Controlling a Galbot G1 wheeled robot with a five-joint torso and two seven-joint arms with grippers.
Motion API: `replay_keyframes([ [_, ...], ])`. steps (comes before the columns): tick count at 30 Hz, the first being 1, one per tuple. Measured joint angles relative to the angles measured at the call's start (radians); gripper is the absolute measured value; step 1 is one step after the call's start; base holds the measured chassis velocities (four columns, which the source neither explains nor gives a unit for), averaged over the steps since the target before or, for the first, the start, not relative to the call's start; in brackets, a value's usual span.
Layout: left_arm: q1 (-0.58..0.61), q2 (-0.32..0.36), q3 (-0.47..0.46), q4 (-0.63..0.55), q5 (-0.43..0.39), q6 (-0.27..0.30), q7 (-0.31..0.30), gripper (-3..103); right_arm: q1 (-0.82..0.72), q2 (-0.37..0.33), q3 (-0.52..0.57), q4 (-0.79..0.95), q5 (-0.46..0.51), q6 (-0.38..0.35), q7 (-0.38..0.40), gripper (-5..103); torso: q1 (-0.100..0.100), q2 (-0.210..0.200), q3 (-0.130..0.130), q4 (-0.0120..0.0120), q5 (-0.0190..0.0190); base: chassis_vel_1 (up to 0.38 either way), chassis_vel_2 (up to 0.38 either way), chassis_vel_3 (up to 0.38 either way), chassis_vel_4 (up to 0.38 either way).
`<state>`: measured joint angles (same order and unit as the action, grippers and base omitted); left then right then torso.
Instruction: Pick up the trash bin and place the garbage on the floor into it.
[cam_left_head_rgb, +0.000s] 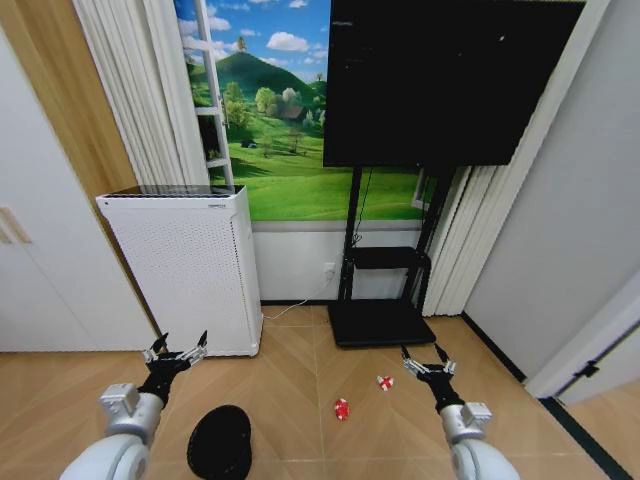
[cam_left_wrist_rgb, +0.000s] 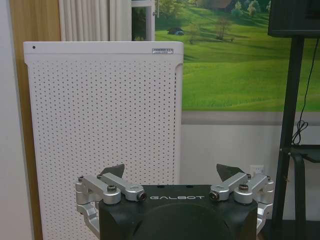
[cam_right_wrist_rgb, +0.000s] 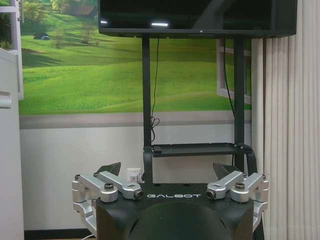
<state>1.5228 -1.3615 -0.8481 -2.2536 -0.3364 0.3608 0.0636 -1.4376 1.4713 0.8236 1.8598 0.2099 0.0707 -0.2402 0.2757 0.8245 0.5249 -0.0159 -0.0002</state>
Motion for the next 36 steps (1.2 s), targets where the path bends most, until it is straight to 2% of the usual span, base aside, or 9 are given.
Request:
replay_keyframes([
  [36,0.01,-0.01,-0.003,-0.009,0.013,-0.006,0.002,100,-0.013,0.01,0.006,0.001,0.01,0.002,0.002,100,-0.07,-0.17,-0.098,0.0002,0.0002,0.009,-0.006,-0.006,0.006],
])
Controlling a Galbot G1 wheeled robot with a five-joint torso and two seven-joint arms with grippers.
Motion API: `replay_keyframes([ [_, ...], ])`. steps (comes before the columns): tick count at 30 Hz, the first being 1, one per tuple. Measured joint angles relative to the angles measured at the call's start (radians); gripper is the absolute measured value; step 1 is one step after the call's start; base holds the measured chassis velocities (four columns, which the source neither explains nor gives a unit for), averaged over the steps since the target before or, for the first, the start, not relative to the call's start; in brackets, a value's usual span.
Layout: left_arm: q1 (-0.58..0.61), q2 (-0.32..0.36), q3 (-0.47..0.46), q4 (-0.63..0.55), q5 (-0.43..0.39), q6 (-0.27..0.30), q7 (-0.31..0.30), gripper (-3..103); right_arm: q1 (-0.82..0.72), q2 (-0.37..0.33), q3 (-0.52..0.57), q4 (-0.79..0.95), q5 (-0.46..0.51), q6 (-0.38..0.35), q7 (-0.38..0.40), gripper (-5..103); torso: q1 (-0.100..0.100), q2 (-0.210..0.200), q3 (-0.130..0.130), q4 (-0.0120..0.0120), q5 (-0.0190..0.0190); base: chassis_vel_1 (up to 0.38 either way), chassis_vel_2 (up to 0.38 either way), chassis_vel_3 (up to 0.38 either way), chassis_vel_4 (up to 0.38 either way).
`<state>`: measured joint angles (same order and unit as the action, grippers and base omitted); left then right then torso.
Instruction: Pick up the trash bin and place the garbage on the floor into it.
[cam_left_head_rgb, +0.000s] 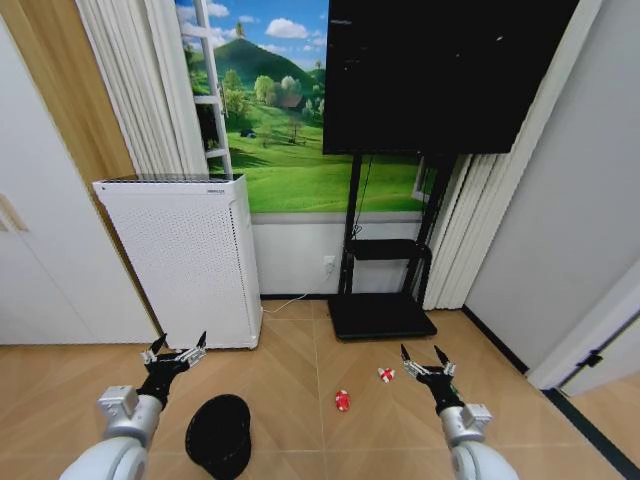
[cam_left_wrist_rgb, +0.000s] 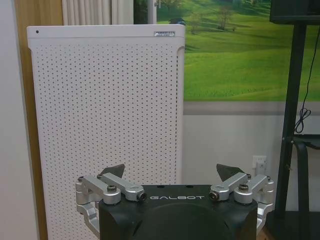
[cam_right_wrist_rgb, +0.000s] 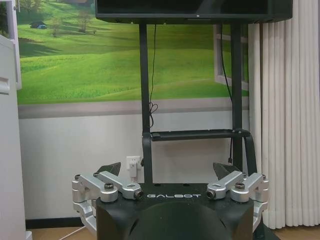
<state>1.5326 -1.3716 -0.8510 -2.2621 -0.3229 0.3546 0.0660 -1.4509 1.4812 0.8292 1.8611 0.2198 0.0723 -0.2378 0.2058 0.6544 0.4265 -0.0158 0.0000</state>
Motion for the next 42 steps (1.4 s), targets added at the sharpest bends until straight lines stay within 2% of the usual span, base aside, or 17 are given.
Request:
replay_keyframes([
  [42,0.002,-0.007,-0.005,-0.015,0.004,-0.01,0.0,100,-0.015,-0.002,0.015,0.0,0.007,0.035,0.009,100,-0.069,-0.18,-0.111,0.0,0.0,0.0,0.0,0.0,0.0],
])
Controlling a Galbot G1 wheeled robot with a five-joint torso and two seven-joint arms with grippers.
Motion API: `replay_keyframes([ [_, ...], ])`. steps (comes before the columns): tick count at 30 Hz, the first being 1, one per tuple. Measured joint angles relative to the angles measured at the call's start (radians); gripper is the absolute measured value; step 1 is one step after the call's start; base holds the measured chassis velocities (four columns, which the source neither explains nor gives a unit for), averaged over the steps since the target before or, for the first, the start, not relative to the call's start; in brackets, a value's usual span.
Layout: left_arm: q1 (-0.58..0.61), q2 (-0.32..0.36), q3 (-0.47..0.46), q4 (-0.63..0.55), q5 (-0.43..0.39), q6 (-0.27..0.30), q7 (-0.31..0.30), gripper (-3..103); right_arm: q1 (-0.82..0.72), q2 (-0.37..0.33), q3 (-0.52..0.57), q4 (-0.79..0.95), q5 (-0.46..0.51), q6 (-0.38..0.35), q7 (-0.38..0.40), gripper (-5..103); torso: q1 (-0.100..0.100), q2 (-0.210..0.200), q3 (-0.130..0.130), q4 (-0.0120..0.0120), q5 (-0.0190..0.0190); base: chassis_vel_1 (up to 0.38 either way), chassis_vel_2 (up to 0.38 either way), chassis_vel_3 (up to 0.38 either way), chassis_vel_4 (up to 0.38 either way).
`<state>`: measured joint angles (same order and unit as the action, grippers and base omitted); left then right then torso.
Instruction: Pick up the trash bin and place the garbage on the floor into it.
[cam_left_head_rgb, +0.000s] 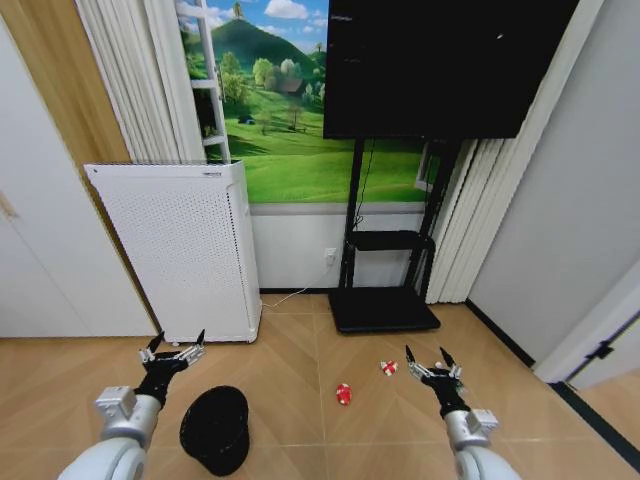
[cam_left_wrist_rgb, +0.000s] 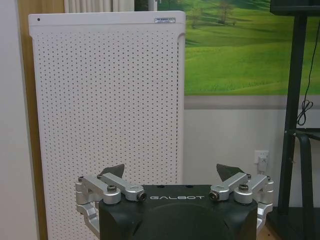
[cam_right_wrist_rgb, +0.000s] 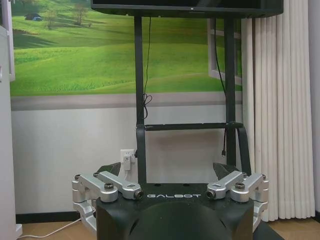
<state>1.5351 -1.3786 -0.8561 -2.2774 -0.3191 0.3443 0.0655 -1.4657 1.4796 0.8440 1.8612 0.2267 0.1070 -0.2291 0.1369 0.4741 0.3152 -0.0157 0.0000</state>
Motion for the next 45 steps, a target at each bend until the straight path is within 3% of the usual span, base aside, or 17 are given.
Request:
replay_keyframes([
  [45,0.009,-0.012,-0.001,-0.023,0.012,-0.002,0.014,100,0.0,-0.009,0.013,-0.008,0.021,0.015,0.004,100,-0.062,-0.183,-0.121,0.0,0.0,0.0,0.0,0.0,0.0],
])
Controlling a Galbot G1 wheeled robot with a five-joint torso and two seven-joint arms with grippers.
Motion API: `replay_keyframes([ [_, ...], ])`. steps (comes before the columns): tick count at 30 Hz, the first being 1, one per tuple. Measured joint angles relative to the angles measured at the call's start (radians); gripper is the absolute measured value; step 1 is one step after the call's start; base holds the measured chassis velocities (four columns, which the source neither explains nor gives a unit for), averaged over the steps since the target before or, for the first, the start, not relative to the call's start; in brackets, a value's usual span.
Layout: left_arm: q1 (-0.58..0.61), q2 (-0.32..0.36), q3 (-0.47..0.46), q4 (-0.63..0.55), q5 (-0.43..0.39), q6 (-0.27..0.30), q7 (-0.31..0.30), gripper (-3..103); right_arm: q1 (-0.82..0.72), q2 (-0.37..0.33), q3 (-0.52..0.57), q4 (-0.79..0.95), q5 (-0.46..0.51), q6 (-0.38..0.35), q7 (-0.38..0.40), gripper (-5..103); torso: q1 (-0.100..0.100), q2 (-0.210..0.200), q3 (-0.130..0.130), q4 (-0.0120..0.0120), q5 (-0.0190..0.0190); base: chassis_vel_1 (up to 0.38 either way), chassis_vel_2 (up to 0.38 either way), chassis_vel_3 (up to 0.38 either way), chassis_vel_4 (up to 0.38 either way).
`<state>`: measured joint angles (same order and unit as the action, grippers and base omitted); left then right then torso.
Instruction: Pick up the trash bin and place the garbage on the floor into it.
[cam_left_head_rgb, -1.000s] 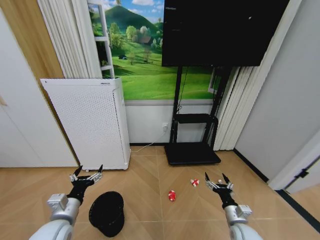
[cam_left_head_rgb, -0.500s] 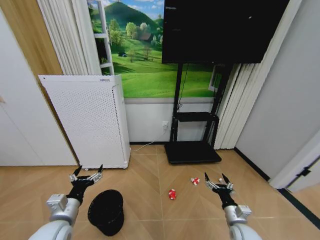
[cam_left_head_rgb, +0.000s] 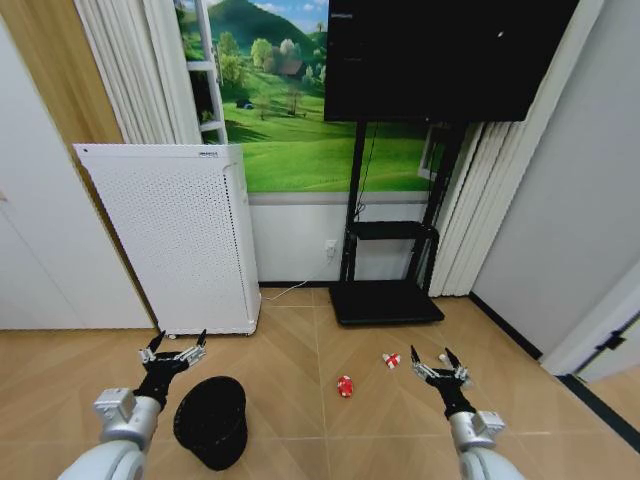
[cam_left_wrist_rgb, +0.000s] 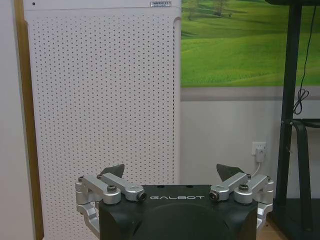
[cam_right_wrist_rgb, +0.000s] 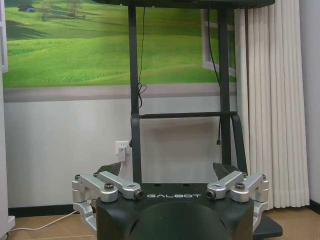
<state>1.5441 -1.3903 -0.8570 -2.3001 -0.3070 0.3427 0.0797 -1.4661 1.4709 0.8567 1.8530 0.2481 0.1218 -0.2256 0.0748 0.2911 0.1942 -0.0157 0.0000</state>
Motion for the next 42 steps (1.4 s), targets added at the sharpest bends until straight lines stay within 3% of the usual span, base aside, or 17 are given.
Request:
replay_keyframes([
  [42,0.003,-0.009,-0.008,0.002,-0.003,-0.011,0.007,100,0.009,-0.007,-0.011,-0.011,-0.001,0.005,0.012,100,-0.038,-0.162,-0.124,0.0,0.0,0.0,0.0,0.0,0.0],
])
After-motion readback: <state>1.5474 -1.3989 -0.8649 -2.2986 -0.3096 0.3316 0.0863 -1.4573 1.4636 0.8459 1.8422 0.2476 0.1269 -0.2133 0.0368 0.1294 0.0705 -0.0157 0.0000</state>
